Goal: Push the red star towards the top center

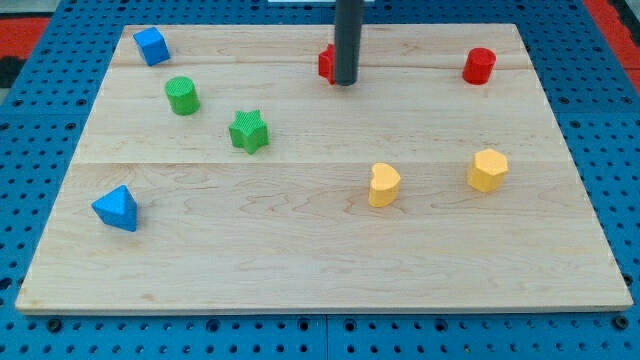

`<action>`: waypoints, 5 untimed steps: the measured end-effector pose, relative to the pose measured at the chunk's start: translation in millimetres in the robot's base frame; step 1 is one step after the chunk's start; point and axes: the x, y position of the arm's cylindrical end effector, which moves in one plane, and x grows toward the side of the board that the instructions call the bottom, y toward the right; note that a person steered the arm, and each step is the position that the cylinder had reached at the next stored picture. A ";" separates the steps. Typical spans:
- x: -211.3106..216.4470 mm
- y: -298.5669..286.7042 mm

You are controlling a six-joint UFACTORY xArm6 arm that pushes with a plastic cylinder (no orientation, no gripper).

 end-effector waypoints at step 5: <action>-56.4 -1.2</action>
